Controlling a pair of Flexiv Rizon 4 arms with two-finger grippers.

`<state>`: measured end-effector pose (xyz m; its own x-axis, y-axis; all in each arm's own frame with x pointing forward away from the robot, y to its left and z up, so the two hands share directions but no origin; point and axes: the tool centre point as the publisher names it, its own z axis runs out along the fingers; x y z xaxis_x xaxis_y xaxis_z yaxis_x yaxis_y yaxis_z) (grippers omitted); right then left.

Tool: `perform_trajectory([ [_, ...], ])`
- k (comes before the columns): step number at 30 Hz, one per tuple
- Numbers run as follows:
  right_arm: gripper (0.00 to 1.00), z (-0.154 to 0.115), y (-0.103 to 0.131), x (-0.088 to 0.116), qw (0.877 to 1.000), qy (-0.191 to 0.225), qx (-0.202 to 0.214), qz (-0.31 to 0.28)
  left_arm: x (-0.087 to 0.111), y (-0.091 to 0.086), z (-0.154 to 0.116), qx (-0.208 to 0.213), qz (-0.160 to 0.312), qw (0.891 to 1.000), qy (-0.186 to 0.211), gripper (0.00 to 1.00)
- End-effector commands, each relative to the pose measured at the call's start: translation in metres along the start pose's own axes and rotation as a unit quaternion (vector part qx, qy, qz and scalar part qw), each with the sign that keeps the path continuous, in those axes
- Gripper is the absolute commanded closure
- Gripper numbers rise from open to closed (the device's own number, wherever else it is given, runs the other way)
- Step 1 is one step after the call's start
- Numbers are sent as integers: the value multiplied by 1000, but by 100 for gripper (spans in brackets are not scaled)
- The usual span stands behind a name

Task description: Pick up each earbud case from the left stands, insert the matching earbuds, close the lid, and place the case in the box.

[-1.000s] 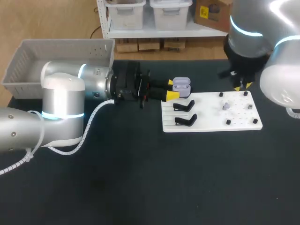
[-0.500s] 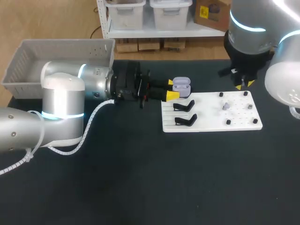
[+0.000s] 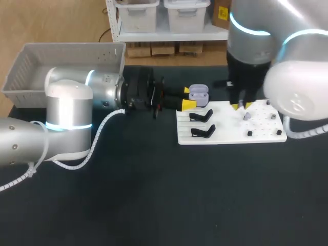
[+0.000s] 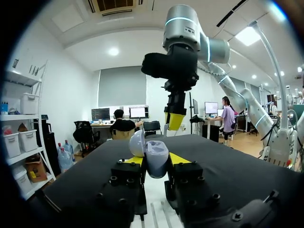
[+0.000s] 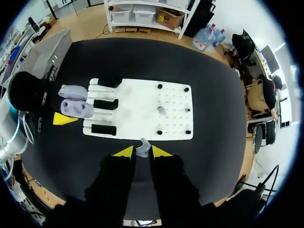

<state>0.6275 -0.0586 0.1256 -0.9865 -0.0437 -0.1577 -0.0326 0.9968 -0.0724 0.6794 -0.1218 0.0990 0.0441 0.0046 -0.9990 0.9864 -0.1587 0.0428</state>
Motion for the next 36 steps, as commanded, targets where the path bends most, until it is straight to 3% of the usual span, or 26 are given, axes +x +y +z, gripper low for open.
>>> perform_trajectory([
  [1,100,-13,16,0,1000,6,14,3,3,-7,2,1,1,1000,-3,100],
  [11,100,-36,32,7,1000,16,10,8,3,-20,4,5,7,1000,-4,100],
  [29,100,-36,34,10,1000,26,3,13,2,-21,6,6,10,1000,-3,100],
  [36,100,-41,57,7,997,41,37,52,2,-21,6,6,10,1000,-3,100],
])
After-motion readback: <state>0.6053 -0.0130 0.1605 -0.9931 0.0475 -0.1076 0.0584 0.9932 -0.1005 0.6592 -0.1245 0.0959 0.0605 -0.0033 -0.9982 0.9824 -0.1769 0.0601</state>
